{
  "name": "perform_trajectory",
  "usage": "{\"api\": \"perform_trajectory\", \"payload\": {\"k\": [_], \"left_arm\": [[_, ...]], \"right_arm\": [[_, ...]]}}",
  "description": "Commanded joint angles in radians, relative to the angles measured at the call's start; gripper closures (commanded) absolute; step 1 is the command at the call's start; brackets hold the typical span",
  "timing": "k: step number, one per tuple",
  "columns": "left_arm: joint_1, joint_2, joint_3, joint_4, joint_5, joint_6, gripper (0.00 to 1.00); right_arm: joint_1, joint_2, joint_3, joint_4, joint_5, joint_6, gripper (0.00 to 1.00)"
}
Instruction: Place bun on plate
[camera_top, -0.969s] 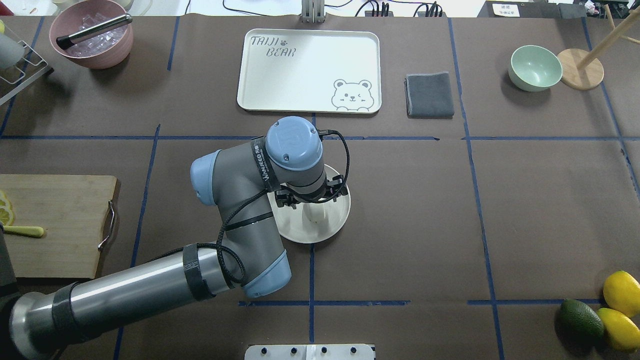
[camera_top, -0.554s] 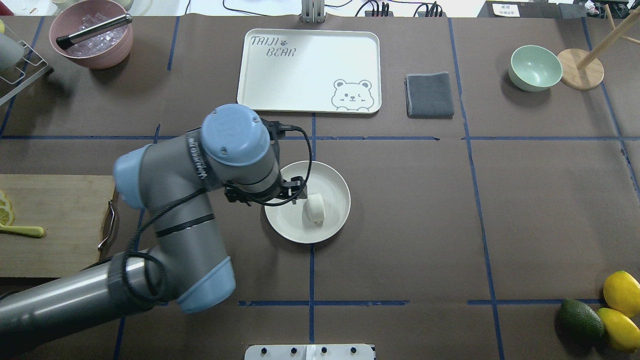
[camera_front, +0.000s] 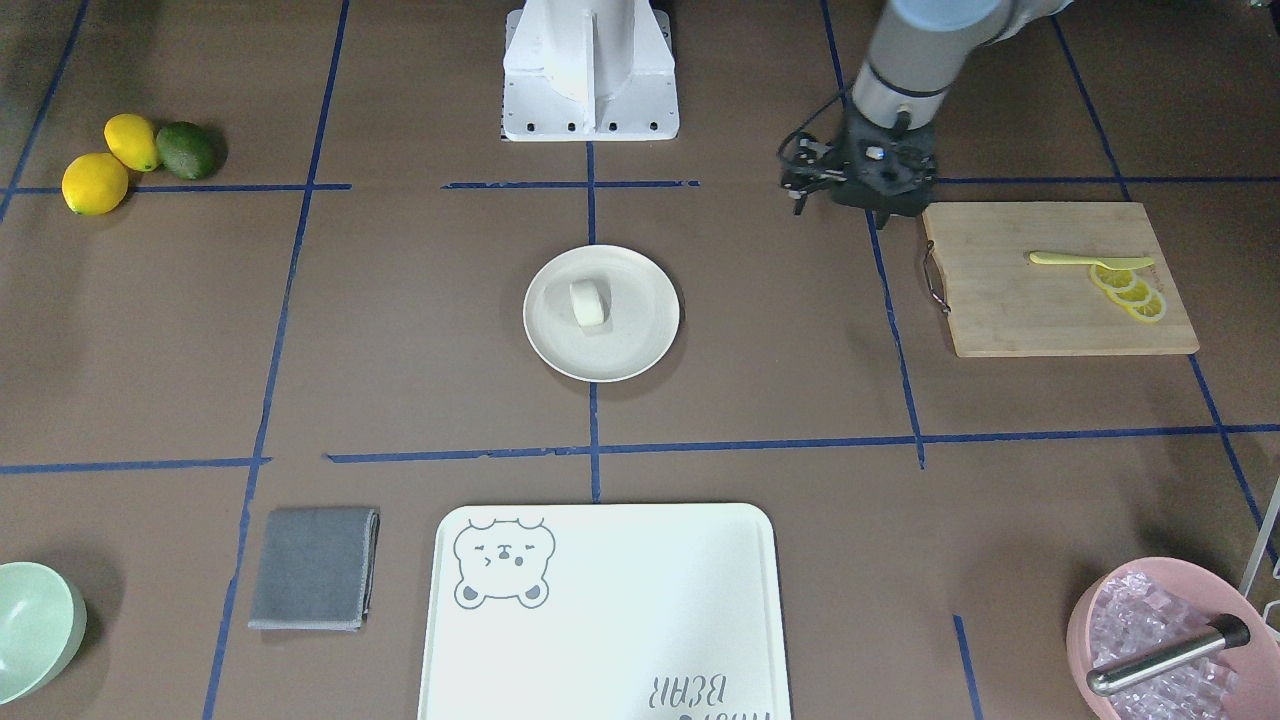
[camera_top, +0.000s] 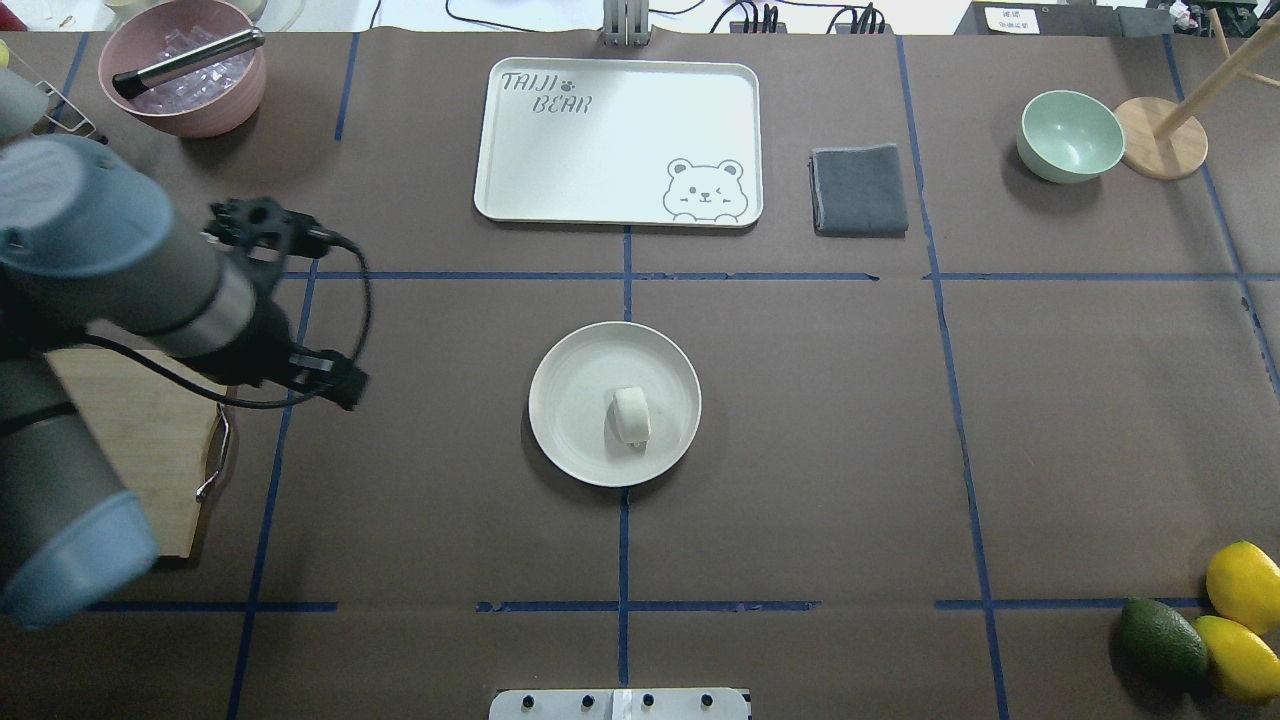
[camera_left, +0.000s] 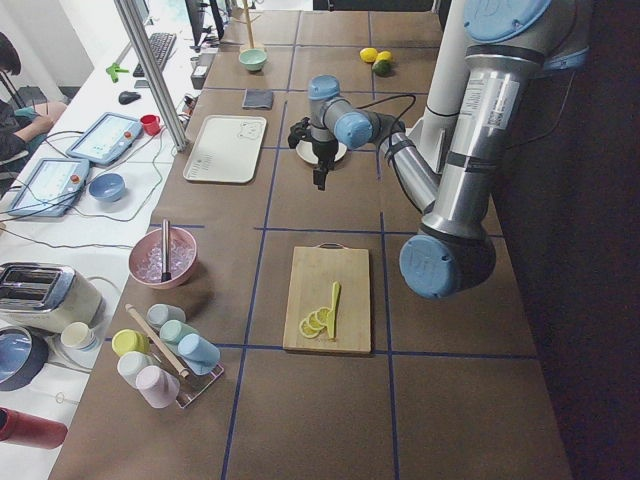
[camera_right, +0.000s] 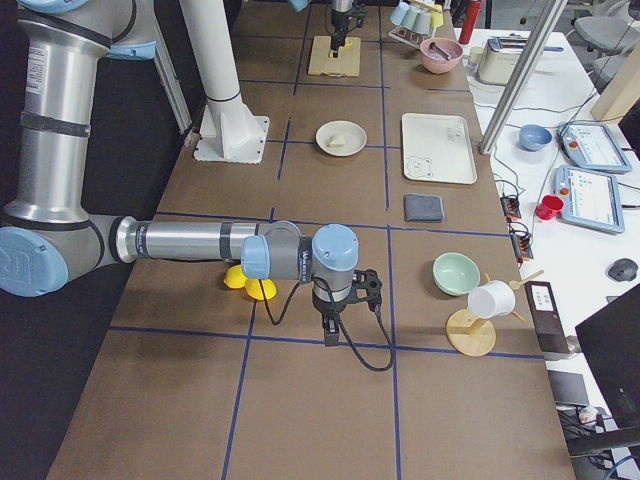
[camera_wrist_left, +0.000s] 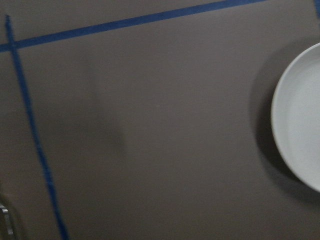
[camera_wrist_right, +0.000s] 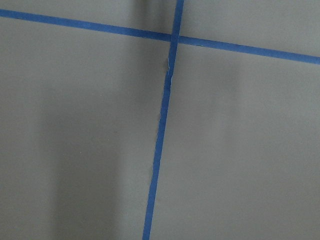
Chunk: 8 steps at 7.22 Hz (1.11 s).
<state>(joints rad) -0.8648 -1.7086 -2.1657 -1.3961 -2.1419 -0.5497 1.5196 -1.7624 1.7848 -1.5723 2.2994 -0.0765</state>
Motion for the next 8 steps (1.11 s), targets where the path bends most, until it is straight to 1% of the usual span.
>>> {"api": "perform_trajectory", "payload": {"k": [1, 3, 4, 5, 6, 8], "left_arm": [[-0.29, 0.179, 0.038, 0.005, -0.102, 0.402, 0.0], [-0.48, 0.24, 0.172, 0.0, -0.159, 0.682, 0.0], [-0.575, 0.241, 0.254, 0.0, -0.186, 0.765, 0.0], [-0.649, 0.242, 0.314, -0.014, -0.208, 0.766, 0.0], [-0.687, 0.25, 0.335, -0.012, -0.201, 0.766, 0.0], [-0.695, 0.267, 0.383, -0.014, -0.202, 0.754, 0.0]], "right_arm": [[0.001, 0.0, 0.001, 0.0, 0.0, 0.0, 0.0], [0.001, -0.002, 0.004, 0.0, 0.0, 0.0, 0.0], [0.001, -0.002, 0.005, 0.0, 0.0, 0.0, 0.0], [0.001, -0.003, 0.007, 0.0, 0.0, 0.0, 0.0], [0.001, -0.008, 0.01, 0.0, 0.002, 0.0, 0.0], [0.001, -0.008, 0.013, 0.0, 0.005, 0.0, 0.0]]}}
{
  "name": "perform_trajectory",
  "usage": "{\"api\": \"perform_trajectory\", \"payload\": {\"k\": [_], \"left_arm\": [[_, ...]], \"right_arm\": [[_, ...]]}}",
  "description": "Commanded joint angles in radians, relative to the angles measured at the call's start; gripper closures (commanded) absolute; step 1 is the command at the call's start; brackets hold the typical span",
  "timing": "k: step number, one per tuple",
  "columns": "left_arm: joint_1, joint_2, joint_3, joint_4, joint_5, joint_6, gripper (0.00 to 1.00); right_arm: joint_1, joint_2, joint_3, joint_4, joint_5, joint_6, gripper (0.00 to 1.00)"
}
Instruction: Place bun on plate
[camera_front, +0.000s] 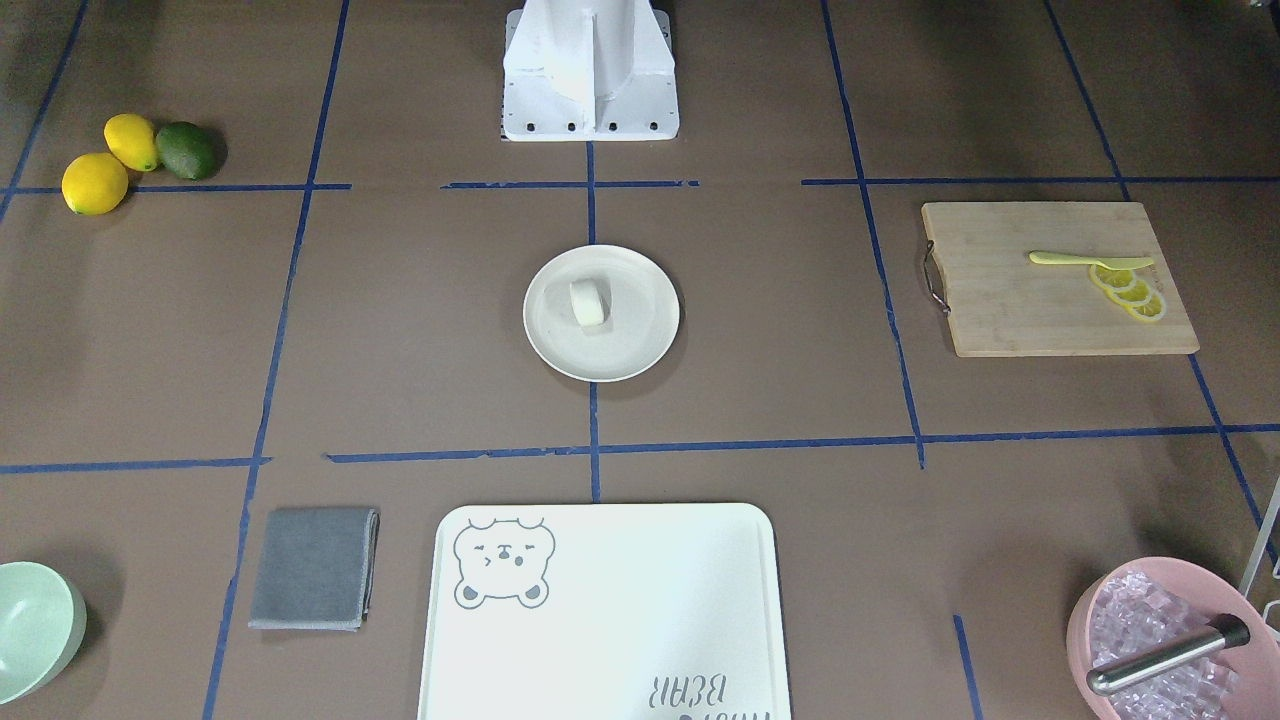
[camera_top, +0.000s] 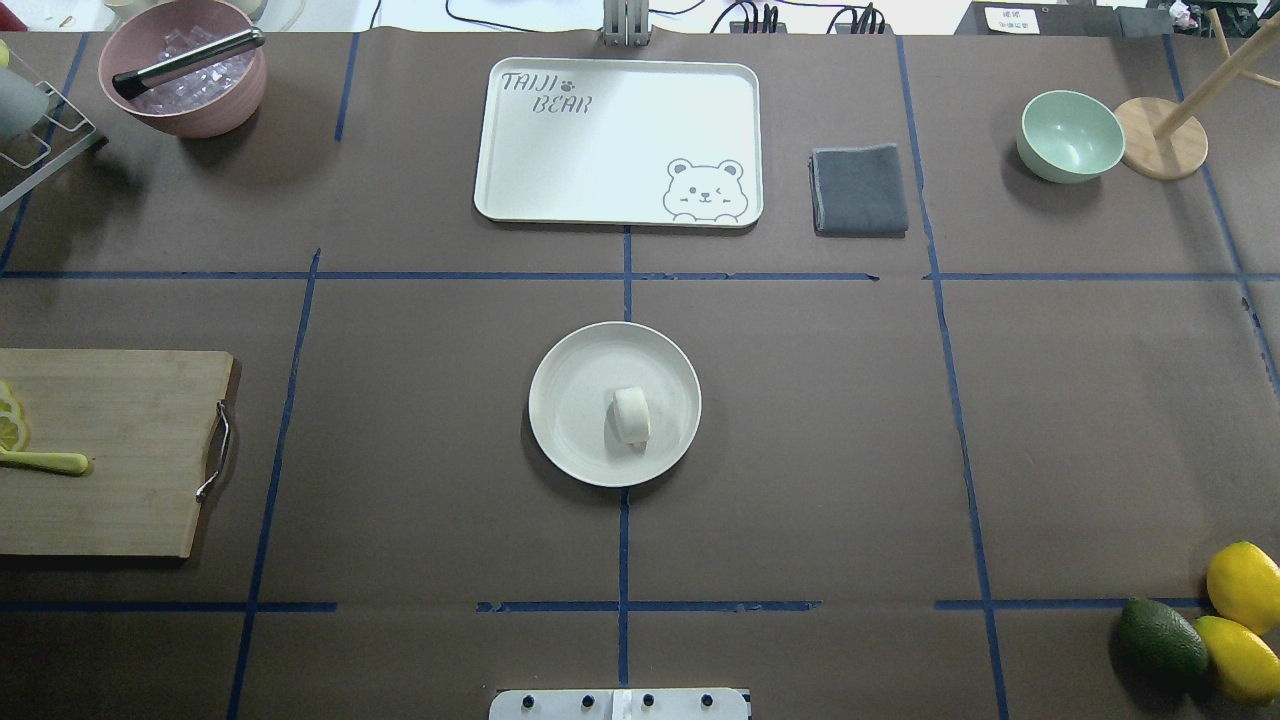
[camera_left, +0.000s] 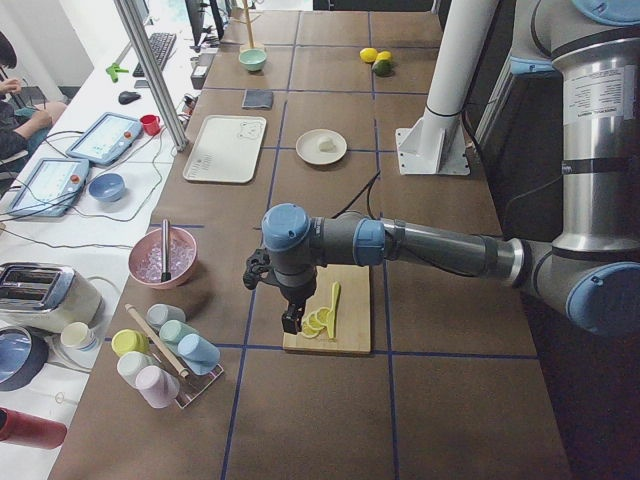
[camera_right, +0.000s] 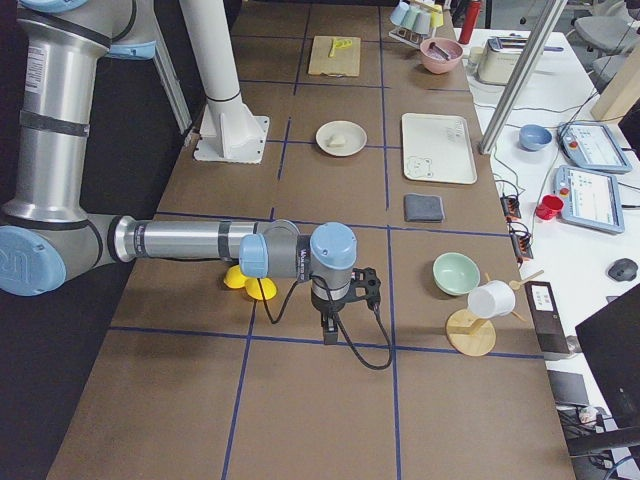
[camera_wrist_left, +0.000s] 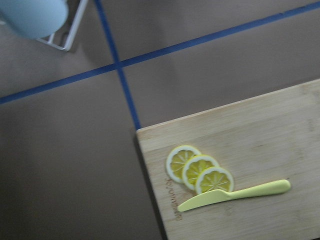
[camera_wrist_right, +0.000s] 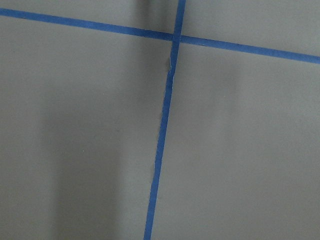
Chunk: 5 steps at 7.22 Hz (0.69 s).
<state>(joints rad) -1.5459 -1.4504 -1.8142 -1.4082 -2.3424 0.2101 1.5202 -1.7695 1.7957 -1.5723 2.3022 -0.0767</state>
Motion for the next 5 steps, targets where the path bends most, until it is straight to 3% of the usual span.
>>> {"api": "perform_trajectory", "payload": {"k": [1, 5], "left_arm": [[-0.016, 0.011, 0.044, -0.002, -0.006, -0.008, 0.0], [-0.014, -0.005, 0.042, 0.0, 0.0, -0.001, 0.0]], "right_arm": [[0.0, -0.001, 0.001, 0.0, 0.002, 0.0, 0.0], [0.0, -0.001, 0.001, 0.0, 0.003, 0.0, 0.0]]}}
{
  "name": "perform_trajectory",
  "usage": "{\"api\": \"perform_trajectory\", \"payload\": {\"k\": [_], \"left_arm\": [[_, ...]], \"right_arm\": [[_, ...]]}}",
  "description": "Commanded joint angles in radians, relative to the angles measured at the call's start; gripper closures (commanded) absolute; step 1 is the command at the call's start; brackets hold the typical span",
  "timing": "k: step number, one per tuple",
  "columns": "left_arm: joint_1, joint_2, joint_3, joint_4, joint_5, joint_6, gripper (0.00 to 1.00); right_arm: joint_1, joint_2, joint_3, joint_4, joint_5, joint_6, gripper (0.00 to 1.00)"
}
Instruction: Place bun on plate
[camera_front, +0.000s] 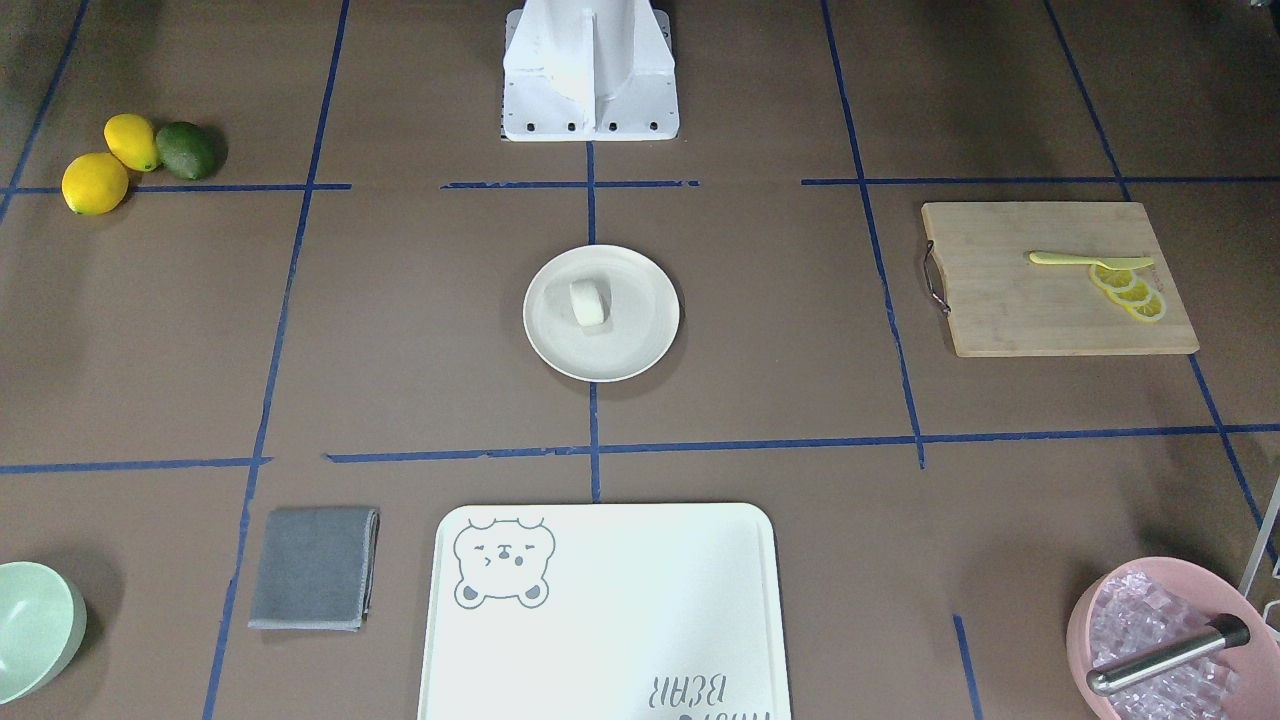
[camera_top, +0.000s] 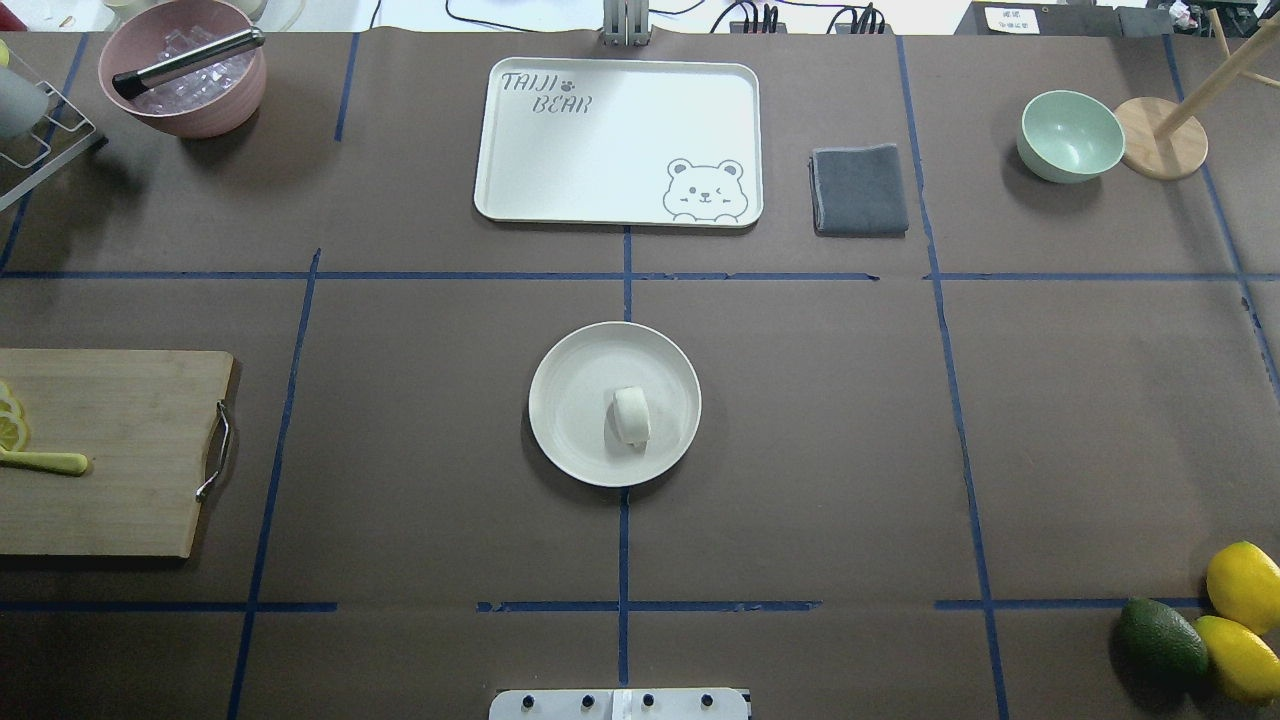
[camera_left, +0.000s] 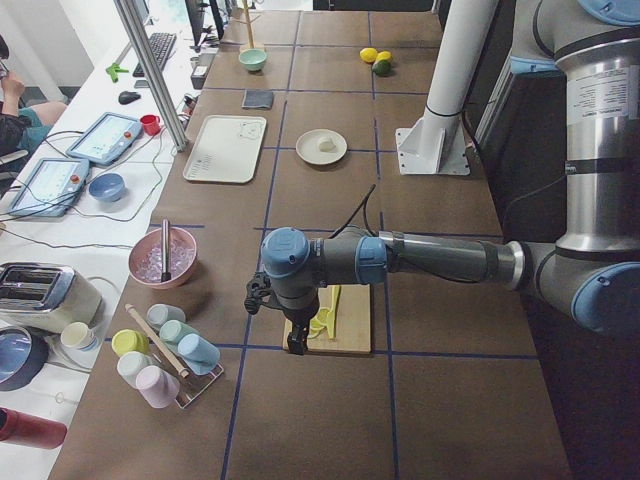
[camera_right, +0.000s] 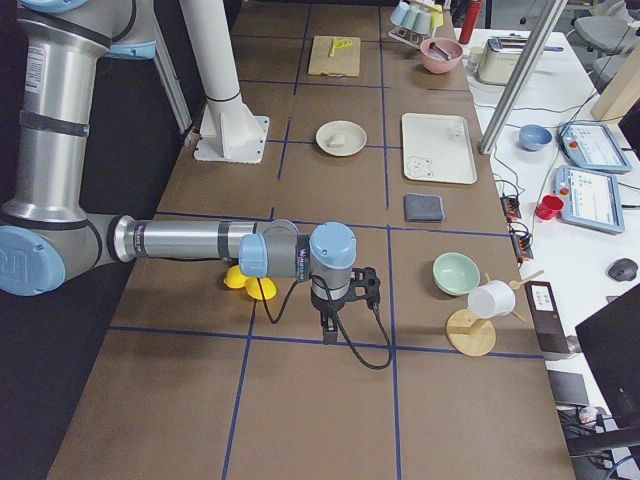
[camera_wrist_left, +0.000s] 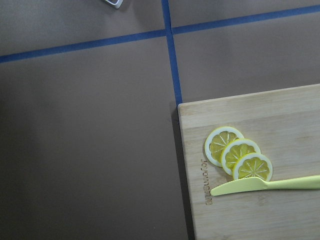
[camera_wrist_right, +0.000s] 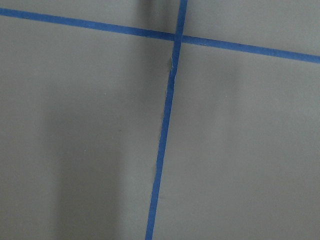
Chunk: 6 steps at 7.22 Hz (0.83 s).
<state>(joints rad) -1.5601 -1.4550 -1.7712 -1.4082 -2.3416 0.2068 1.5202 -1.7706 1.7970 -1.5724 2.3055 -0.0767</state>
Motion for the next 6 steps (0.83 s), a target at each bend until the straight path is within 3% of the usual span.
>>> {"api": "perform_trajectory", "payload": {"k": [1, 6], "left_arm": [[0.0, 0.007, -0.002, 0.0, 0.001, 0.005, 0.0], [0.002, 0.004, 0.018, 0.0, 0.002, 0.002, 0.0]], "right_arm": [[0.0, 0.0, -0.001, 0.0, 0.0, 0.0, 0.0], [0.0, 0.002, -0.001, 0.0, -0.001, 0.0, 0.0]]}}
